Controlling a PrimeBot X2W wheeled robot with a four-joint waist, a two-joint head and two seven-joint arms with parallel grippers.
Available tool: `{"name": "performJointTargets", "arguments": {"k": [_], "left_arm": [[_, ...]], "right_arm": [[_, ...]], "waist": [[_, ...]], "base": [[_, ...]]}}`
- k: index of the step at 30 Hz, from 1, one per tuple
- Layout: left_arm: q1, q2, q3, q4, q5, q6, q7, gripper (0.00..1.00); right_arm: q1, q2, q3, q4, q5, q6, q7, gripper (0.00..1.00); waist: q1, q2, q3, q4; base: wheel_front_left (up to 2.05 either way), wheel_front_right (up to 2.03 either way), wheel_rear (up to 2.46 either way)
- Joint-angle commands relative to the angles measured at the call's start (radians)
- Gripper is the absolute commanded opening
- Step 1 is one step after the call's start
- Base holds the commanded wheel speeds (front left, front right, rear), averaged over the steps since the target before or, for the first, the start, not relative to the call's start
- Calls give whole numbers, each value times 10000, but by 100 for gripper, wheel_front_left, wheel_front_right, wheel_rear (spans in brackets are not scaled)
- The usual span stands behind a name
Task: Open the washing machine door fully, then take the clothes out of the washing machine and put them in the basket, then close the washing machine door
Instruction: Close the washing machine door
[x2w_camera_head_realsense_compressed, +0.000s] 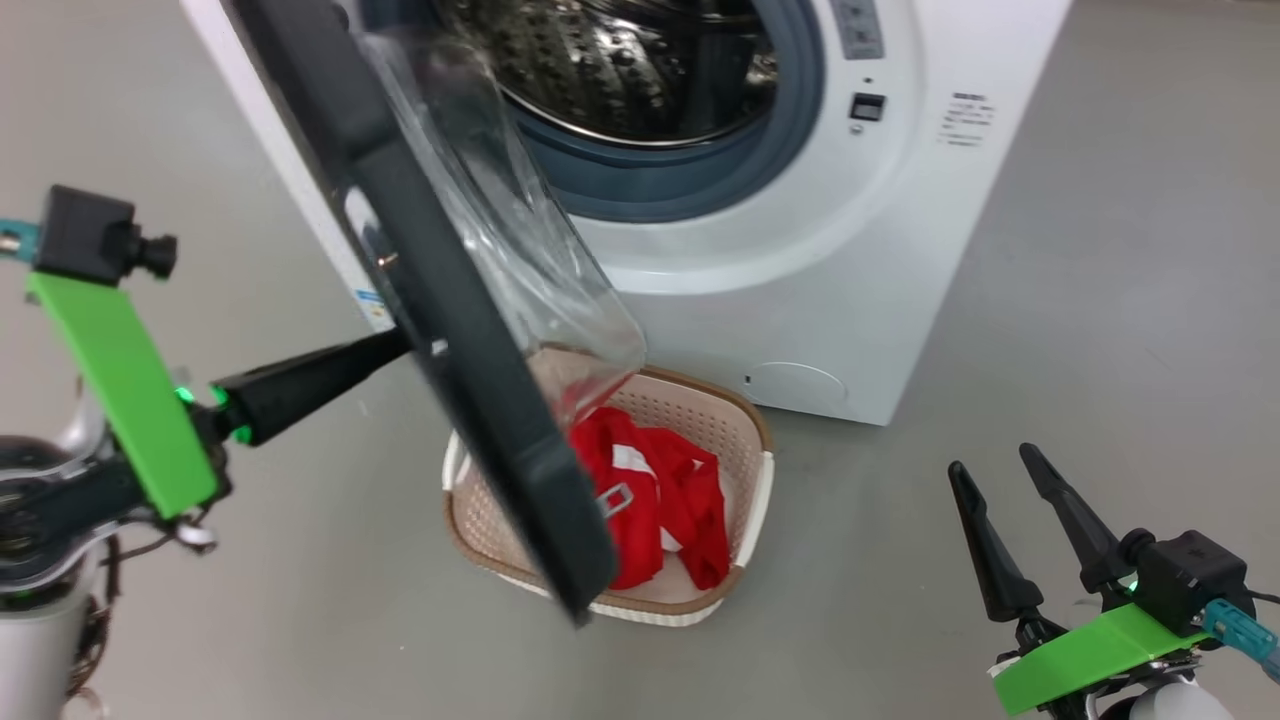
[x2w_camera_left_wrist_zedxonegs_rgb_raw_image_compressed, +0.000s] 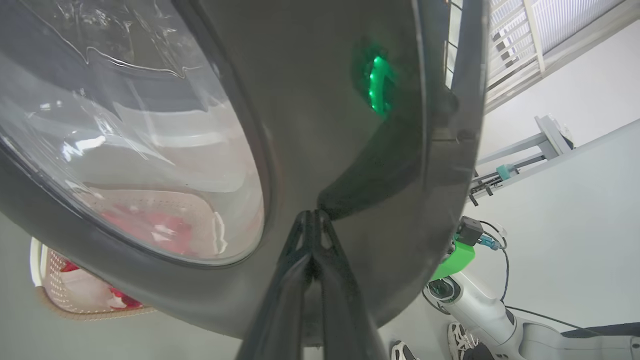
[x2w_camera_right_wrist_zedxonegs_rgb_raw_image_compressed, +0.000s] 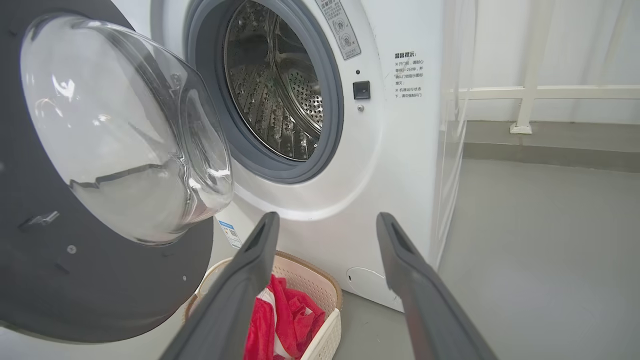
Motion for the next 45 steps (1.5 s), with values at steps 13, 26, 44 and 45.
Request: {"name": "performJointTargets", "arguments": {"k": [13,26,44,45], "left_arm": [[-1410,-151,-1140,322,654,-71,-2862,0],[-2507,-111,-2270,1239,567,-71,-4895,0],[-3723,851,-3169,2696,307,-71,-7436,0],[-3780,906,-3195,2809,314,-71,-7578,0]], "right_arm": [[-345,127,-1,-351,-141,63,-65,100],[-622,267,-54,-403,-147,63,-65,100],[-802,599,-77,-443,-154,63,-65,100],[-799,612,-80,-441,-154,63,-65,100]], "waist": [[0,0,346,-1093],[0,0,709,-1942],[0,0,1031,-3530],[0,0,1033,-3599]], "base": [[0,0,0],[0,0,0],[0,0,0],[0,0,0]]}}
